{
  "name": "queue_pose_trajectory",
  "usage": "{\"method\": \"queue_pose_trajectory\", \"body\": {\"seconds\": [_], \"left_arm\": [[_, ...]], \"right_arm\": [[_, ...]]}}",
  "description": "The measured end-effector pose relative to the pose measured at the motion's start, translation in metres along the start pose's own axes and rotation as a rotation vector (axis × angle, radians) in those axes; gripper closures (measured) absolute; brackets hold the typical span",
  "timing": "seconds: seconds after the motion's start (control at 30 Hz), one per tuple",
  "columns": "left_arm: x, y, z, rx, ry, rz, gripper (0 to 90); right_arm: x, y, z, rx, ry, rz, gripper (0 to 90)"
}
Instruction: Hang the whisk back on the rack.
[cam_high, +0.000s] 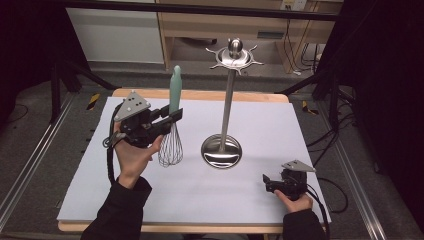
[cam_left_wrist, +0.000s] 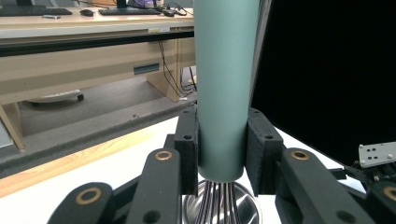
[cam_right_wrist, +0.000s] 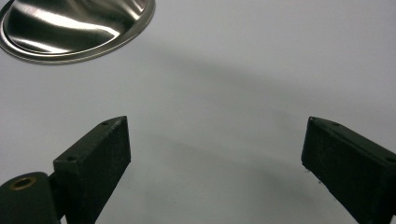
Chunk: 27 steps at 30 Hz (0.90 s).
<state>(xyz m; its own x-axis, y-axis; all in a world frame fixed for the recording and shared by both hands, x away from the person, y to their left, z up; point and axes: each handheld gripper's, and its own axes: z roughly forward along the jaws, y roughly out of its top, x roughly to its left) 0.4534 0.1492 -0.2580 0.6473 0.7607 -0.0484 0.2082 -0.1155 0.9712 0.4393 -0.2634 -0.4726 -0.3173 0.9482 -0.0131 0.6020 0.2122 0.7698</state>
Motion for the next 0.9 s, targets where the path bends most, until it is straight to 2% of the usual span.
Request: {"method": "queue_pose_trajectory", "body": {"seconds": [0.43,0.9], "left_arm": [[-0.01,0.015,0.015,0.01,-0.001,0.022,68.9],[-0.022,0.02,0.033,0.037,-0.014,0.042,68.9]], "right_arm": [[0.0,0.0,0.0,-0.003,0.003,0.003,8.5],[-0.001,0.0,0.0,-0.007,0.005,0.003,8.5]]}}
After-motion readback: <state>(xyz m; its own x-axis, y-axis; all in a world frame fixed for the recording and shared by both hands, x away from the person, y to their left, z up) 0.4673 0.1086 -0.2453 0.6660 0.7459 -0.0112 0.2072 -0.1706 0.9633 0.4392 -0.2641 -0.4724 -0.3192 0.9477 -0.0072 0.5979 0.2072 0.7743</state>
